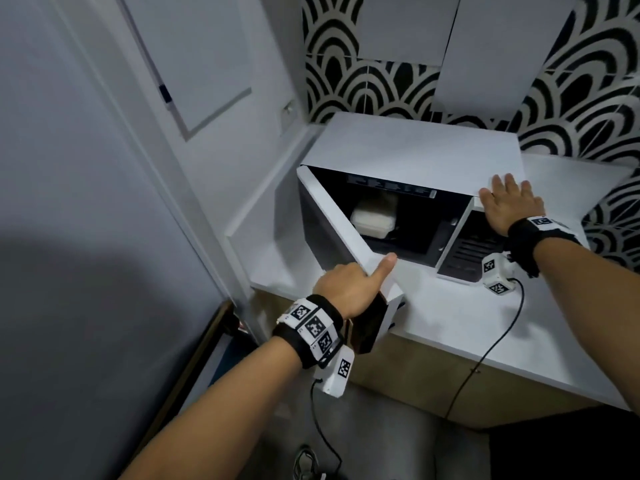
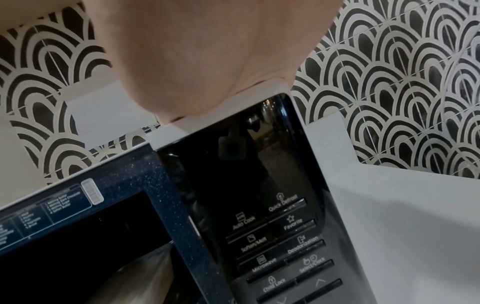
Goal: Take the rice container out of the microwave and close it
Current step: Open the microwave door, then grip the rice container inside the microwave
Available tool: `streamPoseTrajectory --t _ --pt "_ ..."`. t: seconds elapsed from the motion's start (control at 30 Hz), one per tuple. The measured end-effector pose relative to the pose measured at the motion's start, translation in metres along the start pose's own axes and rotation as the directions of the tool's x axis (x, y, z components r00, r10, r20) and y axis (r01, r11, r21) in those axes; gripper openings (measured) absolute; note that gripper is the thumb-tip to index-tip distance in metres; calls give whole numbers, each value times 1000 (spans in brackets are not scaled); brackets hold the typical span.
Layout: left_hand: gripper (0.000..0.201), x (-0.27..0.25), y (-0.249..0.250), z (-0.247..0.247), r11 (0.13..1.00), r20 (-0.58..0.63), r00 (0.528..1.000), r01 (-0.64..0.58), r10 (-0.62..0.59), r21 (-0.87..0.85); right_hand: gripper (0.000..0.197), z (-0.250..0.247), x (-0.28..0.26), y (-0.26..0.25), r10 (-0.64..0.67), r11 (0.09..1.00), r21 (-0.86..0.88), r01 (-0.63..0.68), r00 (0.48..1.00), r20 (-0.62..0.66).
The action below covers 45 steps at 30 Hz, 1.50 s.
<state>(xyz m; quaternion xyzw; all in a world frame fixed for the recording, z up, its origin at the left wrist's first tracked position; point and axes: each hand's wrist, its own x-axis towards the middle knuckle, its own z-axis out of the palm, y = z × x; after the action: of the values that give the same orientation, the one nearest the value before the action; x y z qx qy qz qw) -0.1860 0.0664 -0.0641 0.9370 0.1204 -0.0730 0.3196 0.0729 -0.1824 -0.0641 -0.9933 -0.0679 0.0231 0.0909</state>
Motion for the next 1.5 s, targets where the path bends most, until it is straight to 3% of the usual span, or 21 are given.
streamPoseTrajectory --t 0.2,0.37,0.47,0.6,0.67,0.77,0.87,0.97,1.07,1.23,1.37,1.5 --pt "68 -10 -11 -49 951 2 999 32 -34 306 68 1 0 0 -7 1000 -2 7 1000 -17" --pt "92 -12 -19 -68 935 5 996 77 -84 346 68 2 0 2 -4 1000 -6 4 1000 -13" --pt "87 -10 -17 -79 882 42 991 96 -130 461 67 0 -1 0 -7 1000 -6 6 1000 -23" --pt "81 7 -14 -98 810 32 957 225 -287 542 66 0 -3 -1 -9 1000 -2 9 1000 -22" --pt "66 16 -10 -108 782 49 946 235 -320 577 66 1 -2 0 -7 1000 -2 7 1000 -19" --pt "14 30 -11 -116 755 134 935 175 -329 631 66 1 -2 1 0 1000 1 0 1000 -19" --pt "19 39 -21 -118 723 116 935 175 -334 669 66 0 -3 0 0 1000 9 0 1000 -20" --pt "56 44 -36 -118 696 8 928 273 -371 664 66 1 -3 1 2 1000 13 -2 1000 -17" --pt "63 46 -48 -123 682 -64 914 344 -400 646 66 1 -4 1 2 1000 12 -2 1000 -20" --pt "64 52 -41 -124 653 -120 929 335 -351 680 66 1 -5 0 4 1000 18 -4 1000 -27" --pt "51 66 -7 -124 661 -175 973 231 -152 713 65 1 -4 1 4 1000 19 -3 1000 -27" --pt "43 89 25 -117 698 -107 994 72 6 713 65 -3 -2 -1 22 998 50 -23 1000 14"
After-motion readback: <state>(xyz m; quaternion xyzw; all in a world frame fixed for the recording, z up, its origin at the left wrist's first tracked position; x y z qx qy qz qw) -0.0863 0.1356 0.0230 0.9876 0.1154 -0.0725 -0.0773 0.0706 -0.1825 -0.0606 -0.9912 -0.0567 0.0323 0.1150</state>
